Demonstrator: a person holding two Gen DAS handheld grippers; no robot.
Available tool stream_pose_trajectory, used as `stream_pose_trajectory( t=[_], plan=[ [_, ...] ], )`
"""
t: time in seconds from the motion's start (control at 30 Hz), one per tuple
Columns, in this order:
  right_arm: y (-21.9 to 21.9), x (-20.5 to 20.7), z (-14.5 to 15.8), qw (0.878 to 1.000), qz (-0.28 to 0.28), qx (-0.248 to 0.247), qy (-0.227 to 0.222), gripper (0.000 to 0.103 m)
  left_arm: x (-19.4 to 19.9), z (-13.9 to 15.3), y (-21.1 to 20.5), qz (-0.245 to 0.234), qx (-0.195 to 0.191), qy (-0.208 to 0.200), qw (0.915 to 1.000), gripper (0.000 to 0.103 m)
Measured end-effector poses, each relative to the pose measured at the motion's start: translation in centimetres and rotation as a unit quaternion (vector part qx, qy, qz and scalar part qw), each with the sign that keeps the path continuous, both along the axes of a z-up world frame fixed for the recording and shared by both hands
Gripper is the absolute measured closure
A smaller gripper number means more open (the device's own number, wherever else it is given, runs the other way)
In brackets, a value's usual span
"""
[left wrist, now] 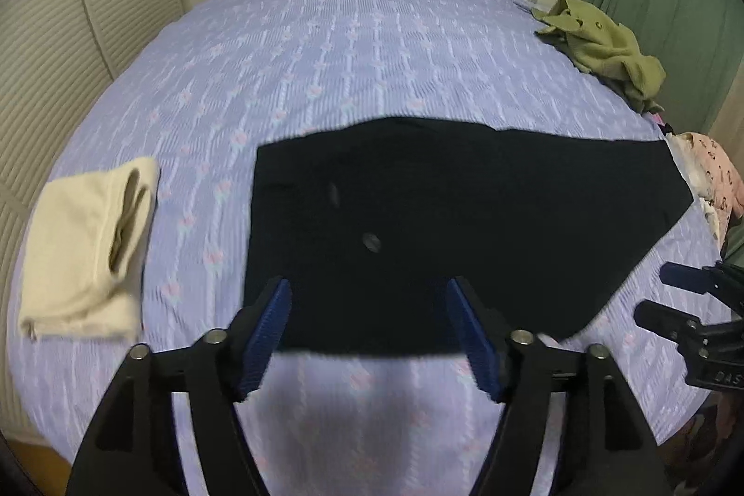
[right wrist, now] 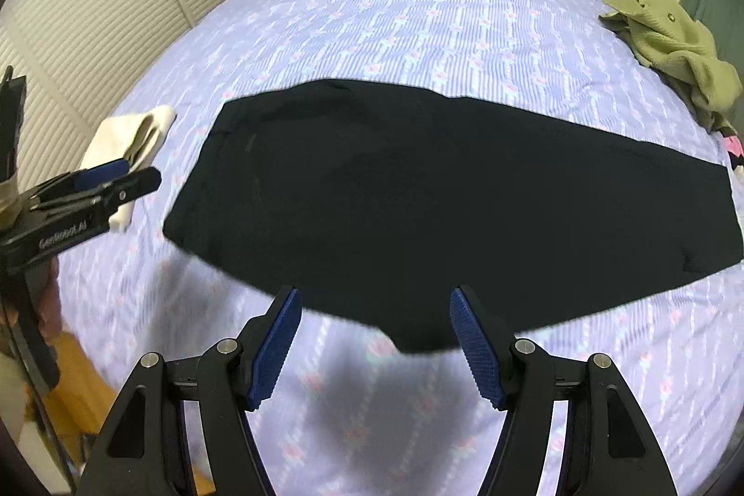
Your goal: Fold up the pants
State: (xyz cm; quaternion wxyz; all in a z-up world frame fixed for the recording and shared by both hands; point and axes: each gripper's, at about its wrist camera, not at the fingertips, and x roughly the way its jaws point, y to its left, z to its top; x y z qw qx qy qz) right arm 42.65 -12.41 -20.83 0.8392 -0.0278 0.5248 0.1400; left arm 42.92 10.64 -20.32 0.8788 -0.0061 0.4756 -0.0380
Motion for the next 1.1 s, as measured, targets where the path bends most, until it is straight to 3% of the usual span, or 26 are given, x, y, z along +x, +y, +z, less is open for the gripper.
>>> stream_pose_trajectory(
  t=[0.13,0.4,0.57,0.73,0.83,1.0,1.1],
  plan=[
    [-1.7,-1.3,-1.4,1.0,0.013,0.013,0.015,0.036,-3.3,-0.6,-2.7,0.016,0.008,0.011,0.9998,0.02],
    [-3.4,-2.1,-6.9,0.996,0.045,0.054,0.06,0.036,-7.5,-3.8,-6.8,0.061,0.024,0.042,0.997,0.02],
    [-3.7,-1.2,-9.8,0.992,0.054,0.086,0.074,0.036,-8.3,-5.9,-8.0,0.106,0.029,0.051,0.9926,0.02],
    [-2.8,0.4,-12.1,0.989,0.064,0.088,0.095,0.036,-7.9,-7.3,-8.1,0.142,0.013,0.062,0.9879,0.02],
    [-1.7,1.2,-12.2,0.989,0.086,0.079,0.087,0.037,-8.1,-6.9,-8.4,0.143,0.012,0.057,0.9879,0.02],
    [-1.4,2.5,-9.7,0.992,0.099,0.08,0.027,0.037,-8.2,-5.8,-8.4,0.137,0.023,0.045,0.9892,0.02],
    [-0.4,3.1,-10.1,0.99,0.123,0.062,0.026,0.037,-7.8,-5.8,-8.3,0.135,0.026,0.047,0.9894,0.02]
  ],
)
